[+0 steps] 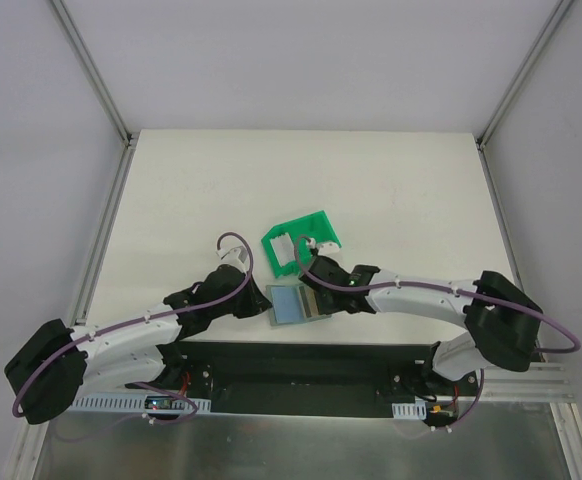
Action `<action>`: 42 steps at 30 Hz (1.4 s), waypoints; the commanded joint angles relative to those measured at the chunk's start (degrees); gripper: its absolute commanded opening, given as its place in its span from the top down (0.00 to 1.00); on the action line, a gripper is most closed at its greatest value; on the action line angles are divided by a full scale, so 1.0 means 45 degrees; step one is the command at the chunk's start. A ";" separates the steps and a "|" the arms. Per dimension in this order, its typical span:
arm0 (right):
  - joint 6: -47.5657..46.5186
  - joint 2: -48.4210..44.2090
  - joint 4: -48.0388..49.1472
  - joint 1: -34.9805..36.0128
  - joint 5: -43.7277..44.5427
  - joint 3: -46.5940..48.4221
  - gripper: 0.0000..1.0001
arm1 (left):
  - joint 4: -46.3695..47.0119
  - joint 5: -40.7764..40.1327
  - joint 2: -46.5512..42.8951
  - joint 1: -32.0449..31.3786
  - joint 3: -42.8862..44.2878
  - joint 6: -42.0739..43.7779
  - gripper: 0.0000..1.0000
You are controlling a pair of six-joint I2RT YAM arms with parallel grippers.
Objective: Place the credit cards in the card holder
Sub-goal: Turn over the card slot in the card holder, then pick up the credit card from the storage box.
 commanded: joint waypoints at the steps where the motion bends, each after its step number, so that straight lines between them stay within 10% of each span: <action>1: -0.0051 -0.1243 0.0482 -0.0294 -0.0126 -0.0281 0.67 | -0.0180 -0.0374 0.0166 0.0121 0.0175 -0.0045 1.00; 24: -0.1533 -0.3257 0.3294 -0.3105 -0.3933 -0.0576 0.47 | -0.0551 -0.0647 0.0791 0.0121 0.0409 -0.0045 1.00; 42: -0.3196 0.2484 0.2475 -0.4806 -0.7098 0.4775 0.33 | -0.0590 -0.1038 0.0929 0.0102 0.0722 -0.0182 1.00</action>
